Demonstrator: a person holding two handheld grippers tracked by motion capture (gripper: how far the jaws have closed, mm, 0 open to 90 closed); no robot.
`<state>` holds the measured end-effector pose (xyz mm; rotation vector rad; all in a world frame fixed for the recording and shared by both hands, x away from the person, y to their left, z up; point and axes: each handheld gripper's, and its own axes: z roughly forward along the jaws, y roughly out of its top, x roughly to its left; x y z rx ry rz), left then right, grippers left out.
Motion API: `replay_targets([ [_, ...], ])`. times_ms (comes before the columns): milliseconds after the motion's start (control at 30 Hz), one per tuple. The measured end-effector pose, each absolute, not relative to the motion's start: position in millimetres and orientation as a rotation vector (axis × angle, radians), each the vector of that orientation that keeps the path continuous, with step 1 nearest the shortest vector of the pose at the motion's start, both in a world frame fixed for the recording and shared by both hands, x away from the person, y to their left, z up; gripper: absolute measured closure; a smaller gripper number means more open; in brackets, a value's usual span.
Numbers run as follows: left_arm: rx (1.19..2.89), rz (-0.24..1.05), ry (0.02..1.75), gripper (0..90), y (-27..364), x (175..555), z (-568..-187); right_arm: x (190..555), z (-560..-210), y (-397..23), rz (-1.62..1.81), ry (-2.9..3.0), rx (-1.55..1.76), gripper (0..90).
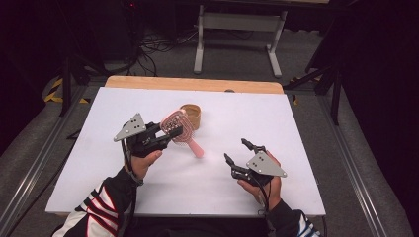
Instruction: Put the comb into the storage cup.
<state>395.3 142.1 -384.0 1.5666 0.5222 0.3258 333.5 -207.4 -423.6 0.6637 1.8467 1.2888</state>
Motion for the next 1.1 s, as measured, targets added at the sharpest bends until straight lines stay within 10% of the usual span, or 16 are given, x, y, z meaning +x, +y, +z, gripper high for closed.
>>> replay_targets([
  [1100, 1.526, 0.381, 0.557, 63.2, 169, 397, -372, 334, -430, -237, 1.22, 1.811, 0.724, 12.9],
])
